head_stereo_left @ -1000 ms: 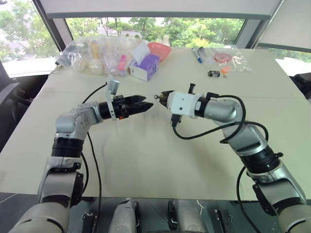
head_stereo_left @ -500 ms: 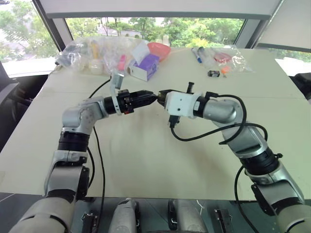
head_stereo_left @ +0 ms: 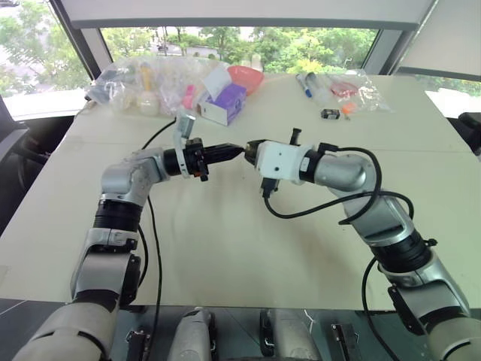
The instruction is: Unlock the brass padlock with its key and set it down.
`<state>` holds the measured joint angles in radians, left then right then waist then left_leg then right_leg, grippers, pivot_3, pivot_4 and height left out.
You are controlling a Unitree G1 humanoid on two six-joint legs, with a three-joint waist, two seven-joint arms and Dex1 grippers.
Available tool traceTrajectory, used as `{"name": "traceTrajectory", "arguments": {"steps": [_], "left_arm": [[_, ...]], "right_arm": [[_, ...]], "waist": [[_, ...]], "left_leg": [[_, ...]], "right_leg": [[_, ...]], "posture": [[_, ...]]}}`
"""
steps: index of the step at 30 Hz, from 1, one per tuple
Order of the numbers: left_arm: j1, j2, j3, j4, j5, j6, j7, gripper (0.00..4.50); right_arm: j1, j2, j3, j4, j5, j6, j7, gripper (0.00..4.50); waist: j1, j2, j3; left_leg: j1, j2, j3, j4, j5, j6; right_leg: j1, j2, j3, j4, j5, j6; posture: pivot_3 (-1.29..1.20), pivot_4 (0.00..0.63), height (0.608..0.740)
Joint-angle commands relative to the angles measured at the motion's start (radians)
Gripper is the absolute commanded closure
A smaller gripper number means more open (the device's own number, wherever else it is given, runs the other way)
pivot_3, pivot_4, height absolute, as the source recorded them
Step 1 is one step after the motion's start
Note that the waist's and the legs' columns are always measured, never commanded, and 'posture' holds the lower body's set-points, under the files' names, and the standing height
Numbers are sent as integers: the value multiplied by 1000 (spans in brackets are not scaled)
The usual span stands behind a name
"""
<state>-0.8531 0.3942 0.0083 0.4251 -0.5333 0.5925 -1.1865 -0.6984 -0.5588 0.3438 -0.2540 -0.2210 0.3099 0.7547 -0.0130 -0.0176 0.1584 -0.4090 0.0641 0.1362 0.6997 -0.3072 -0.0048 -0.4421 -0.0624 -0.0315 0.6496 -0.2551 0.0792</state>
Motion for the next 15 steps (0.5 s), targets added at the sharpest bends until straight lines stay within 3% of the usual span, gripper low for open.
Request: {"name": "traceTrajectory", "arguments": {"steps": [1, 3, 6, 8, 13, 15], "left_arm": [[-15, 19, -22, -40, 77, -130, 10, 4475], [-14, 18, -30, -35, 119, -208, 30, 4475], [23, 31, -81, -20, 258, -515, 32, 4475], [35, 38, -100, -7, 298, -624, 18, 4475], [28, 50, -115, 59, 335, -766, -11, 4475], [16, 50, -112, 83, 329, -745, -17, 4475]], "right_arm": [[-7, 10, -28, -63, 14, -10, 6, 3804], [-7, 10, -29, -62, 14, -10, 6, 3804], [-7, 10, -32, -59, 17, -11, 7, 3804], [-9, 11, -33, -54, 16, -14, 6, 3804], [-11, 15, -36, -48, 14, -21, 9, 3804], [-12, 16, -38, -45, 13, -25, 10, 3804]], "waist": [[1, 0, 0], [1, 0, 0], [1, 0, 0], [1, 0, 0], [1, 0, 0], [1, 0, 0]], "left_leg": [[0, 0, 0, 0, 0, 0], [0, 0, 0, 0, 0, 0], [0, 0, 0, 0, 0, 0], [0, 0, 0, 0, 0, 0], [0, 0, 1, 0, 0, 0], [0, 0, 1, 0, 0, 0]], "right_leg": [[0, 0, 0, 0, 0, 0], [0, 0, 0, 0, 0, 0], [0, 0, 0, 0, 0, 0], [0, 0, 0, 0, 0, 0], [0, 0, 0, 0, 0, 0], [0, 0, 0, 0, 0, 0]], "posture": [[0, 150, 734], [0, 150, 734], [0, 150, 734], [0, 150, 734], [0, 150, 734], [0, 150, 734]]}}
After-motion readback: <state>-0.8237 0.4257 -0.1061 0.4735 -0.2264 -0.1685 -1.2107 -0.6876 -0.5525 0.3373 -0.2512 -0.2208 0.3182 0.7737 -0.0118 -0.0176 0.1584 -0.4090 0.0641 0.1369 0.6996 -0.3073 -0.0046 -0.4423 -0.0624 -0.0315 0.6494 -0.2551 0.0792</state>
